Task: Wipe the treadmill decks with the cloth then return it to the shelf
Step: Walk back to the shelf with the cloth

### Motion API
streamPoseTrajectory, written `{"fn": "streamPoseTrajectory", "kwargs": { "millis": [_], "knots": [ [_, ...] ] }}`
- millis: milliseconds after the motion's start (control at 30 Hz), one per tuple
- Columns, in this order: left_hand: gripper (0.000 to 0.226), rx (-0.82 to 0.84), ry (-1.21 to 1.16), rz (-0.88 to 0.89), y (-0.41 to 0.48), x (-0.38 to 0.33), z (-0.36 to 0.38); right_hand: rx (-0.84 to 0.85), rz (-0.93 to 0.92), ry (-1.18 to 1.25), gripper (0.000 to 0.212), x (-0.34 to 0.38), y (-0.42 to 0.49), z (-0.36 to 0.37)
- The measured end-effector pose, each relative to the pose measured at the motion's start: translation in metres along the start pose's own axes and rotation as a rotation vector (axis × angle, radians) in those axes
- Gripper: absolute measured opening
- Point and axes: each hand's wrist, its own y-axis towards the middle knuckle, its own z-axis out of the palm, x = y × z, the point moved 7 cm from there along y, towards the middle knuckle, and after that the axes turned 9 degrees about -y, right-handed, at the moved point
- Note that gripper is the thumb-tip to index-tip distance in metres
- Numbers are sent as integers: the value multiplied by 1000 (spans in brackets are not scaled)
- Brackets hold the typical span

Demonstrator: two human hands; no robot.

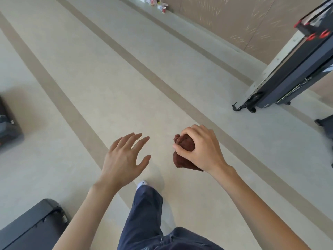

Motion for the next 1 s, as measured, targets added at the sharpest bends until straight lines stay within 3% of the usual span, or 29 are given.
{"fn": "streamPoseTrajectory", "kwargs": {
  "millis": [233,567,1000],
  "knots": [
    [56,38,39,85,120,59,-42,-26,43,17,32,11,132,21],
    [52,34,29,-9,237,142,-55,7,-13,25,39,5,284,76],
    [47,-49,72,-70,497,212,-114,6,-114,14,30,-47,566,108]
  ]
}}
